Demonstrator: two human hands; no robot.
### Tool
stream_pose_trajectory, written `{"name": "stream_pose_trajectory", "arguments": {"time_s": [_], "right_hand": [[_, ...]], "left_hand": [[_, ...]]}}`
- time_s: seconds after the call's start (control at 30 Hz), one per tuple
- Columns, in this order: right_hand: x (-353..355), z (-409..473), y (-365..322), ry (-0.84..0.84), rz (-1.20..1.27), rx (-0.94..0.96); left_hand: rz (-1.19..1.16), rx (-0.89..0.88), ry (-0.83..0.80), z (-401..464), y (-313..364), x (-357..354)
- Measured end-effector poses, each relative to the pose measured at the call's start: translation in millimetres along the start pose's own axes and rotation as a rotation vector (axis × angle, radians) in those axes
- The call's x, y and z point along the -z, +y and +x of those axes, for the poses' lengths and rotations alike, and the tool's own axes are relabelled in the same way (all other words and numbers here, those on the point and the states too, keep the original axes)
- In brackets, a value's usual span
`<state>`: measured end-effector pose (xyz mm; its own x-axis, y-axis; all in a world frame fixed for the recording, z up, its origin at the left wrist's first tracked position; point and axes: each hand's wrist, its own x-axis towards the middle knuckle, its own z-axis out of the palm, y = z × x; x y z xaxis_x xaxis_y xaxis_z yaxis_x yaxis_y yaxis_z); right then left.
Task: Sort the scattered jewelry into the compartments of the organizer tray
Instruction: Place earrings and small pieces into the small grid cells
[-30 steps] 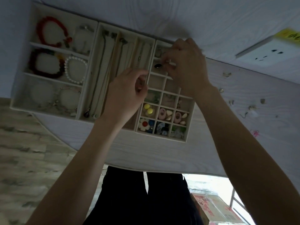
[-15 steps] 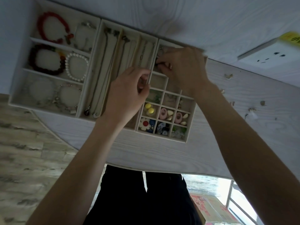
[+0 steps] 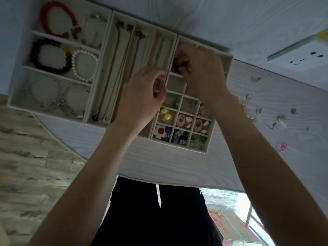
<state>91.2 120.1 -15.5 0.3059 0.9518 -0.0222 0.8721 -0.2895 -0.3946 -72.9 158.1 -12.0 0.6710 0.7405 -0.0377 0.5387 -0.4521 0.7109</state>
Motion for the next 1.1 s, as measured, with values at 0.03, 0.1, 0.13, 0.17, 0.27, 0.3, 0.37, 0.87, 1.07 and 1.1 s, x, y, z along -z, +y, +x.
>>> {"name": "stream_pose_trajectory", "arguments": {"time_s": [0.03, 0.1, 0.13, 0.17, 0.27, 0.3, 0.37, 0.87, 1.07, 1.1], "right_hand": [[-1, 0, 0, 0.015, -0.016, -0.011], [-2, -1, -2, 0.051, -0.042, -0.036], [-3, -2, -2, 0.070, -0.037, -0.047], [-3, -2, -4, 0.085, -0.029, -0.057], [-3, -3, -8, 0.087, -0.071, -0.071], [-2, -4, -8, 0.082, -0.104, -0.071], [-4, -5, -10, 0.104, -0.153, -0.084], [-8, -3, -13, 0.188, -0.124, -0.254], [-12, -2, -12, 0.255, -0.144, -0.219], [-12, -1, -12, 0.265, -0.146, -0.212]], "left_hand": [[0.003, -0.003, 0.003, 0, 0, 0], [0.006, -0.008, 0.010, 0, 0, -1], [0.007, -0.009, 0.013, -1, 0, -1], [0.005, -0.009, 0.015, -1, 0, -1], [0.014, -0.006, 0.011, -1, 0, -1], [0.020, -0.006, 0.008, -2, 0, -1], [0.025, -0.007, 0.005, -2, -1, -1], [0.000, 0.010, -0.009, -3, -1, -1], [0.015, 0.008, -0.014, -3, -2, -1], [0.020, 0.005, -0.014, -3, -2, -1]]}}
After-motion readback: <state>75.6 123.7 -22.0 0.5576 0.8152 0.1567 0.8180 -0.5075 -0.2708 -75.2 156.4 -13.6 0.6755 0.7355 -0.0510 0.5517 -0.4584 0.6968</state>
